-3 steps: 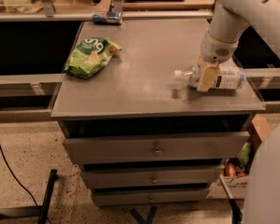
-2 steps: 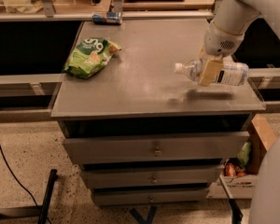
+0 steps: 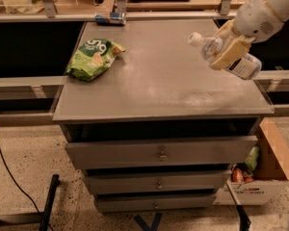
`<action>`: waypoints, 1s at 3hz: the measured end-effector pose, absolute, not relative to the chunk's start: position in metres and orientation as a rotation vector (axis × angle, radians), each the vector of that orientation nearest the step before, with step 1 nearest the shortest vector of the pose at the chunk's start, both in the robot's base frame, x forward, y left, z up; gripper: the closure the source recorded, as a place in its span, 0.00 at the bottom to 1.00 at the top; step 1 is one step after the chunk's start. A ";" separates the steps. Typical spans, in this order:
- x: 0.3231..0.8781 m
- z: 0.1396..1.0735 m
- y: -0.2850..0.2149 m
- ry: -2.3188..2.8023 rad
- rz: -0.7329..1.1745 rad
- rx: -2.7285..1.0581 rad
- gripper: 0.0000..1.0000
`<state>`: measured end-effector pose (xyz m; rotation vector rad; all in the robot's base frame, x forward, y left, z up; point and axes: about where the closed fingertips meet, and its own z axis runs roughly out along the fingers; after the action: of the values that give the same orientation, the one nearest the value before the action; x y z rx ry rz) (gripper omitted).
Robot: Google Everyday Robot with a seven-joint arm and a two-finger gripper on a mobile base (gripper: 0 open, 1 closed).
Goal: Place blue plastic bottle upright
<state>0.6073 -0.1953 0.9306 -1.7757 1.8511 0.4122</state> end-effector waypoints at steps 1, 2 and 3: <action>0.599 0.970 -0.185 1.649 0.577 -1.624 1.00; 0.595 0.987 -0.169 1.571 0.643 -1.595 1.00; 0.599 0.987 -0.168 1.554 0.654 -1.570 1.00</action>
Offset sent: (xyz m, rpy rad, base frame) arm -0.0063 0.0074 0.0321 0.2135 -0.0510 0.0224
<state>0.5994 -0.1676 0.9868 -1.5703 1.5541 0.6537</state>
